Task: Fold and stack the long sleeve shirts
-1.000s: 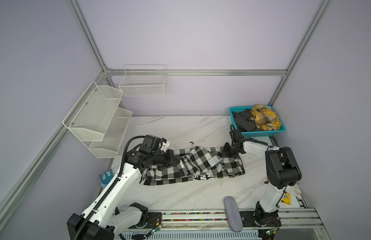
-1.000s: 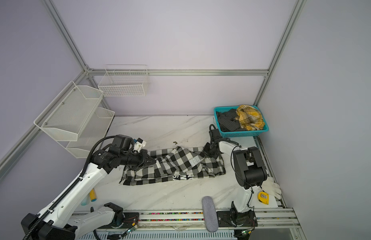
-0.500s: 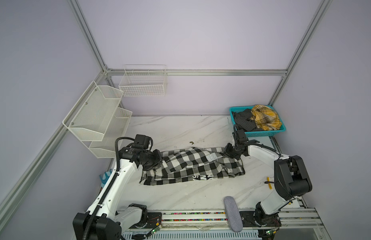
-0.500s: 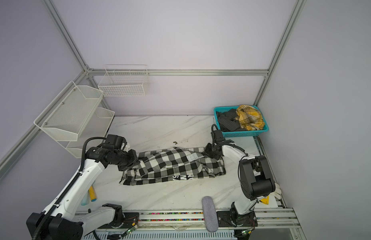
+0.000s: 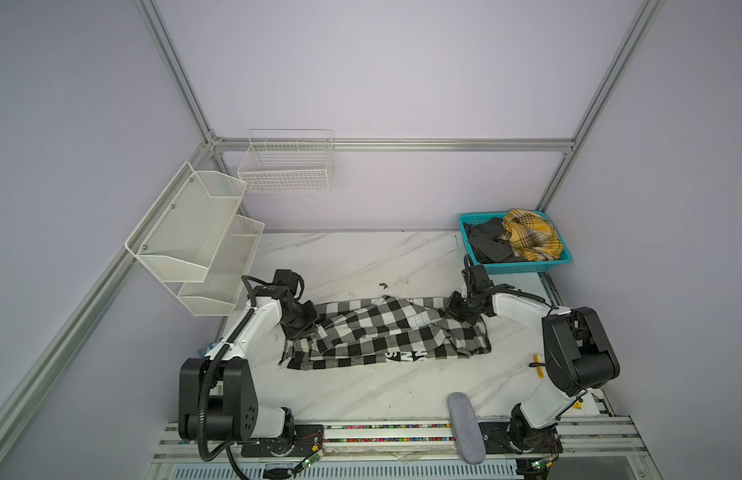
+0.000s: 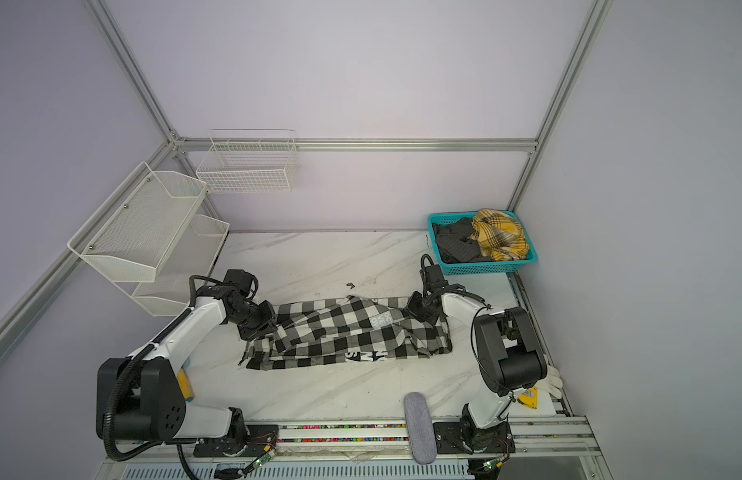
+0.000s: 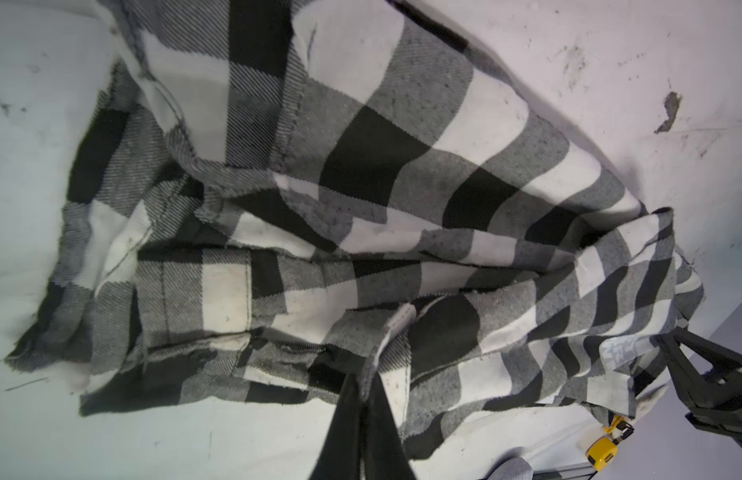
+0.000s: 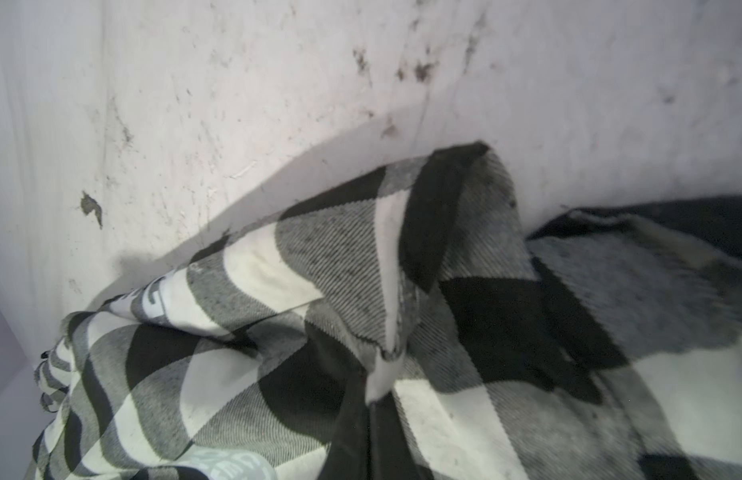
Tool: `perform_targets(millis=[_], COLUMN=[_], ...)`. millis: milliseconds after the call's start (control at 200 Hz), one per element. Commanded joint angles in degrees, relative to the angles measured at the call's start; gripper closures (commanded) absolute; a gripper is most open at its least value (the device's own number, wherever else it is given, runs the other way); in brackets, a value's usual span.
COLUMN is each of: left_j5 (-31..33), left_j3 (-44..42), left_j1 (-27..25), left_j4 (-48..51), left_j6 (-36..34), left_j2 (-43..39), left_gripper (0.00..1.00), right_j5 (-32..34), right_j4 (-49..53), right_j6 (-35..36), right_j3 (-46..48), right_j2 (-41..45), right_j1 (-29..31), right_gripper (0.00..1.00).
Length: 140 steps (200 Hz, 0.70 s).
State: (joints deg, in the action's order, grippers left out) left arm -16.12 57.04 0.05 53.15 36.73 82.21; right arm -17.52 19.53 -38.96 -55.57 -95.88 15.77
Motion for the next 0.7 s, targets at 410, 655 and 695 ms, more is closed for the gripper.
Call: perform_targets(millis=[410,655,695], left_j5=[0.9,3.3,3.1], left_j3=[11.2,12.7,13.1], left_j1=[4.1,4.4,4.6], left_j4=[1.3,0.2,0.2], left_j6=[-7.0,-8.1,-8.1], left_j2=[11.0,13.3,13.8], left_gripper=[1.00,1.00,1.00], right_j5=[0.9,1.7,1.9], right_j4=[-1.7,-2.9,-2.7], right_j6=[-6.1,-7.7,-8.0], right_j3=[4.9,3.3,2.9], right_j2=[3.0,0.3,0.2], right_j1=[4.0,7.0,7.7], right_gripper=[1.00,1.00,1.00])
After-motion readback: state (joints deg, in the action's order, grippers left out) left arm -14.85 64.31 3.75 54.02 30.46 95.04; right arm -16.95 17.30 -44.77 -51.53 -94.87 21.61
